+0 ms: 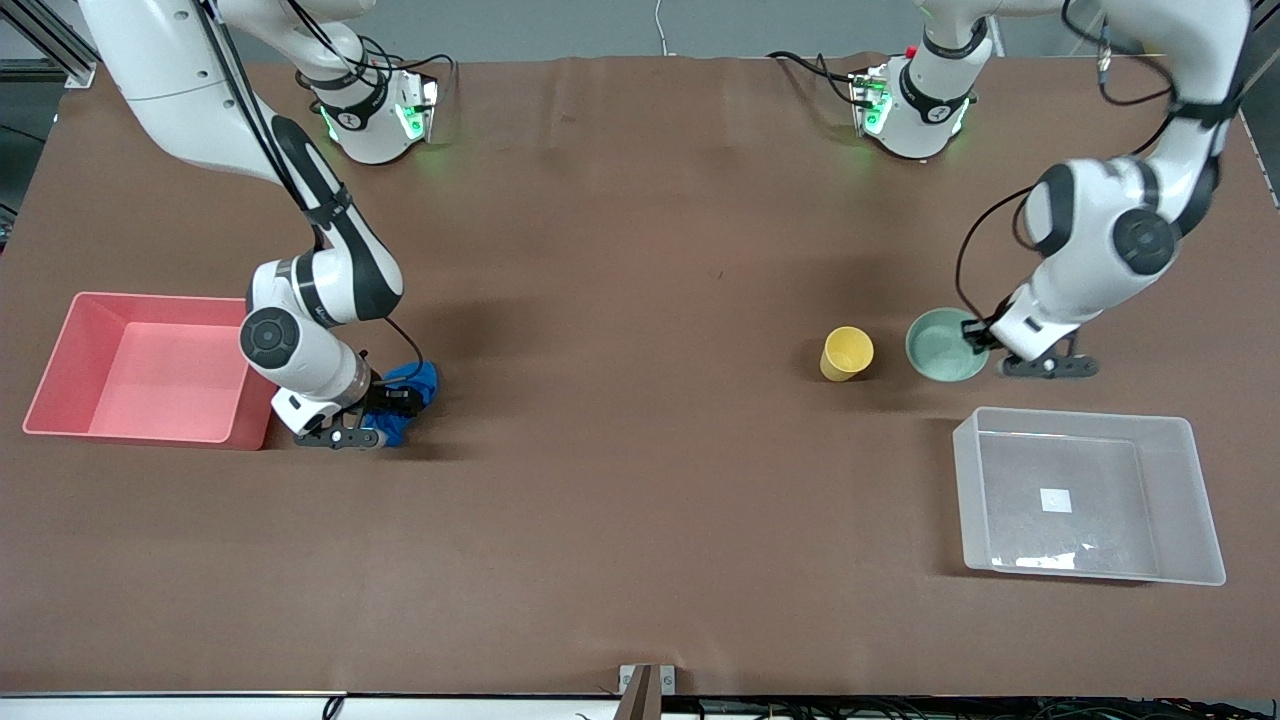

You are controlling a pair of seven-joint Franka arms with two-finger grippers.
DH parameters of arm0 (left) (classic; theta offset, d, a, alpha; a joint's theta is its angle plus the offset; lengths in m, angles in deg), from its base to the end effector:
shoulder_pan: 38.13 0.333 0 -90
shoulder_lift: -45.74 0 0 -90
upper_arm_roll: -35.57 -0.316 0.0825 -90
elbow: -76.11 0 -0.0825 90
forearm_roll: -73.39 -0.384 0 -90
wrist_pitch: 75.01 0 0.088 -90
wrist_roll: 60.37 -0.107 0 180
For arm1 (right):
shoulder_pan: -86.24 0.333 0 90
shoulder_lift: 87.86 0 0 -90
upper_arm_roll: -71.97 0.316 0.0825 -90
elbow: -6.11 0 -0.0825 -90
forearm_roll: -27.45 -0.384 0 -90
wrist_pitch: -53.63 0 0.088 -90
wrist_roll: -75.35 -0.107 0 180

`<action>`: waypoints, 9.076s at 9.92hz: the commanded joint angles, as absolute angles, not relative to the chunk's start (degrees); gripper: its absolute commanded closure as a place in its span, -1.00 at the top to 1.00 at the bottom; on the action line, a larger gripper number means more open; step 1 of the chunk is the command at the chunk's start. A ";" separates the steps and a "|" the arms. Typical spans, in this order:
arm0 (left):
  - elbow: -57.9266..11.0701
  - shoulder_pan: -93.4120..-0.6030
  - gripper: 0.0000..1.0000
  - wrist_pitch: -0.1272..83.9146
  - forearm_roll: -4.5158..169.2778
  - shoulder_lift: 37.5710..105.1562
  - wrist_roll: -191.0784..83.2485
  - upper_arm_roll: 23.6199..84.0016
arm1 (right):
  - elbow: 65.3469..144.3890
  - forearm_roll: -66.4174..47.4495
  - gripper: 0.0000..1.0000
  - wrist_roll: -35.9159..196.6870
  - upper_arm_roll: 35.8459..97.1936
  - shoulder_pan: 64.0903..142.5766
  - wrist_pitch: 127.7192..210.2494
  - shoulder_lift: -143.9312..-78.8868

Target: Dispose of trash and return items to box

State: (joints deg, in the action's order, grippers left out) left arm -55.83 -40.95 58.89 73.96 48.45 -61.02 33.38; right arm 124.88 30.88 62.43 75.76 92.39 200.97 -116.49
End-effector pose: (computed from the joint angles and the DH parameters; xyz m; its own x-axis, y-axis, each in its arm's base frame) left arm 0.5151 -0.0058 0.3254 0.9998 -0.0155 -0.0130 -0.0154 -0.9999 0.0054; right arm 0.5793 0.1024 0.1853 1.0000 -0.0097 0.0008 -0.0097 -1.0000 0.0005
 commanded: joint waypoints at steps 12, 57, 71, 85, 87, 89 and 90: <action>-8.53 -39.19 -0.97 55.33 90.18 91.53 -81.20 21.86 | 106.65 31.93 -0.99 83.91 58.48 89.22 157.67 -101.65; -11.87 -35.50 -0.99 50.41 78.11 81.14 -74.92 30.59 | 88.29 27.89 1.00 75.09 68.01 83.77 136.42 -87.51; -17.29 -37.87 1.00 41.74 78.96 61.71 -64.55 32.03 | 88.29 27.89 1.00 75.09 68.10 83.51 136.33 -87.42; -16.60 -42.70 1.00 14.47 76.21 42.33 -58.96 34.43 | 88.29 27.89 1.00 77.11 70.21 80.52 135.54 -87.42; -16.70 -43.49 1.00 14.47 74.45 42.31 -59.05 34.61 | 88.29 27.89 1.00 77.11 70.21 80.61 135.54 -87.42; -16.79 -43.50 1.00 14.47 73.13 42.58 -59.31 34.87 | 88.29 27.89 1.00 77.11 70.21 80.61 135.63 -87.42; -16.79 -43.41 1.00 14.47 72.69 42.67 -59.31 34.96 | 88.29 27.89 1.00 77.11 70.21 80.61 135.54 -87.42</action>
